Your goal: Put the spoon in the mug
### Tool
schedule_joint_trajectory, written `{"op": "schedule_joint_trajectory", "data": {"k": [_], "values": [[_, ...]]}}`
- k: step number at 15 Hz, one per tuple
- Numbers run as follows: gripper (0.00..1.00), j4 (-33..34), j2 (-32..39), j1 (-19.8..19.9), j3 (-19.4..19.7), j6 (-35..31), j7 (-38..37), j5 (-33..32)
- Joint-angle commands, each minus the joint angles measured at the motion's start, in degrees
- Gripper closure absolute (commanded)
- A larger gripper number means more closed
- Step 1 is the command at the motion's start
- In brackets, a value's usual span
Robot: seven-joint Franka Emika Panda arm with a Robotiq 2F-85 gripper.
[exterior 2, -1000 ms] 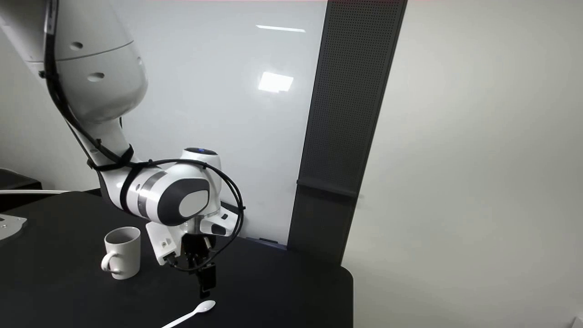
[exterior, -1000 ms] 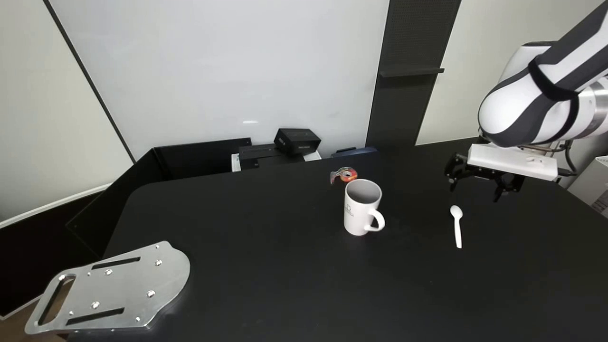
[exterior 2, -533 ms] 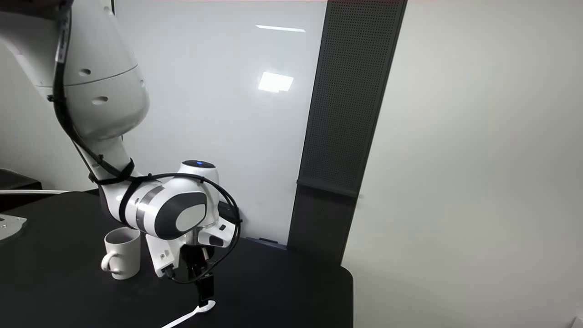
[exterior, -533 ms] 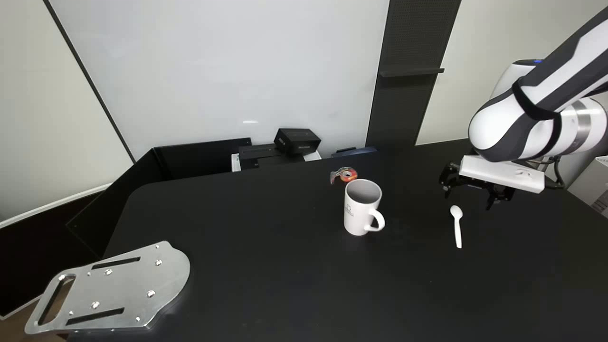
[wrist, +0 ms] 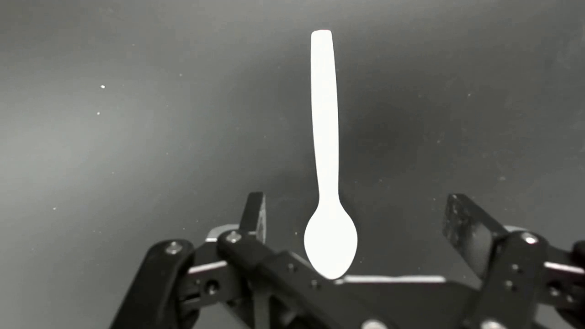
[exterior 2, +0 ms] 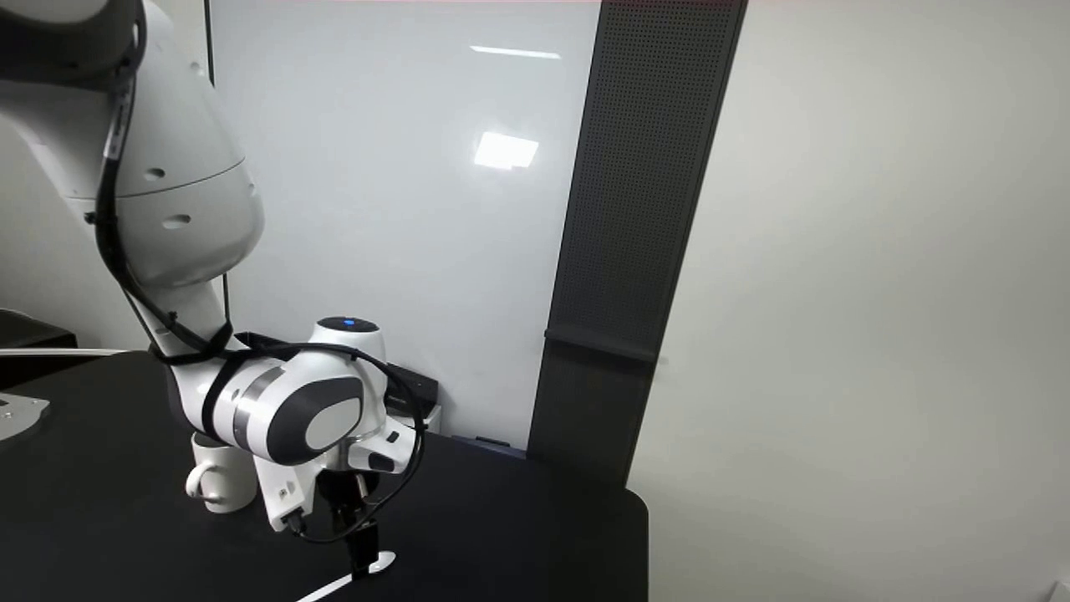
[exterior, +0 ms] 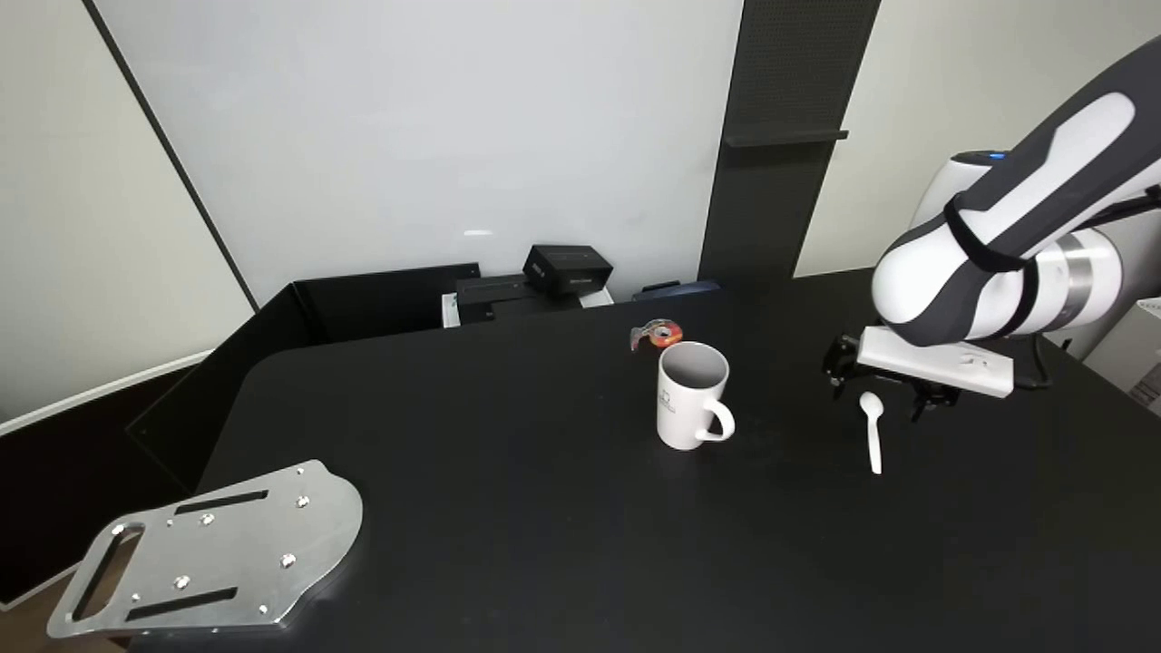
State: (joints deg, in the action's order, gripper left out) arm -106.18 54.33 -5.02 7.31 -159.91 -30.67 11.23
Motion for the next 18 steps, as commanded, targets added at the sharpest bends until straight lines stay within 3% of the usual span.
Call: {"op": "schedule_joint_trajectory", "data": {"k": [1, 9, 11, 18], "values": [[0.0, 2.51, 2.88, -0.95, 0.5, -1.33, 0.03, 1.26], [0.0, 4.39, 5.56, -1.12, 0.8, -1.76, 0.26, 1.31], [0.26, 4.71, 5.96, -1.24, 0.92, -1.81, 0.19, 1.29], [0.74, 5.34, 6.09, -2.42, 1.91, -1.55, -0.57, 1.17]]}}
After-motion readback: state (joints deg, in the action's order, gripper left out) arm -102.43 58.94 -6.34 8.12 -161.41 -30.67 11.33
